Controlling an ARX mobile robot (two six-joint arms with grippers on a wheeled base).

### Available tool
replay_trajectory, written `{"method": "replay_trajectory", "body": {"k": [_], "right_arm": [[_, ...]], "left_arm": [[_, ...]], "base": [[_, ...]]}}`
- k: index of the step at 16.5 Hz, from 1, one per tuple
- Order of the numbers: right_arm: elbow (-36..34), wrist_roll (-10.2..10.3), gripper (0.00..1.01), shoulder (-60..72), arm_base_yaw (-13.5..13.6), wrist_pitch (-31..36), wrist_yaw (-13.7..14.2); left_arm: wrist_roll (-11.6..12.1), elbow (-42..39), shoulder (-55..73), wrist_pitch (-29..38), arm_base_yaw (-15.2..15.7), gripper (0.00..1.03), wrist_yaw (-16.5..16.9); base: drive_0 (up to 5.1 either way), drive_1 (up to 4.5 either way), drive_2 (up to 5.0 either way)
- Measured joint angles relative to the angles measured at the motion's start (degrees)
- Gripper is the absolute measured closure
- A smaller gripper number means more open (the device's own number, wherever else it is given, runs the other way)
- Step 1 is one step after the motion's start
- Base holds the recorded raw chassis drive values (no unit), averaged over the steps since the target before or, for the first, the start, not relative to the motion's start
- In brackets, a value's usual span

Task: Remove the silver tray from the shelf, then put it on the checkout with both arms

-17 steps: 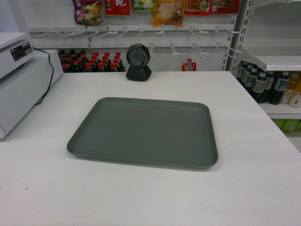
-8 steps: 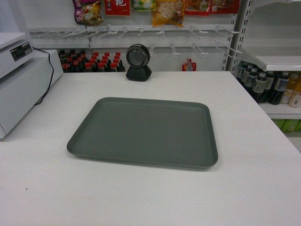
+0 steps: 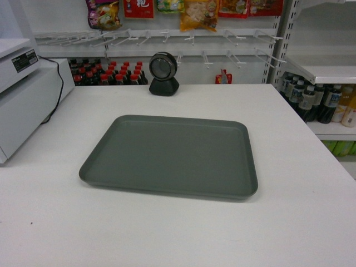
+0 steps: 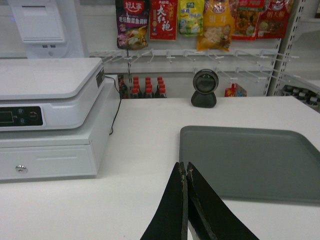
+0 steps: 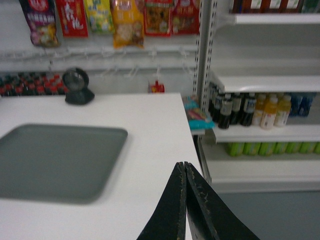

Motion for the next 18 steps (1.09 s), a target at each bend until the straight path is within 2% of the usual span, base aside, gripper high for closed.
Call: {"method": "replay_trajectory", "body": {"k": [3, 10, 18], "right_arm": [[0.0, 0.0, 0.99, -5.6, 0.0, -7.9, -0.1], [0.0, 0.0, 0.97, -8.2, 0.0, -8.0, 0.0], [0.0, 0.0, 0.06, -8.2, 0.0, -8.0, 0.0]], "left_arm": [[0.0, 0.0, -5.4, -7.8, 0.0, 1.02, 0.1], [0.0, 0.0, -7.8, -7.8, 0.0, 1.00, 0.0], [0.0, 0.0, -7.8, -7.8, 0.0, 0.10, 0.0]], "base": [[0.0, 0.00, 0.0], [0.0, 0.00, 0.0], [0.0, 0.00, 0.0]]}}
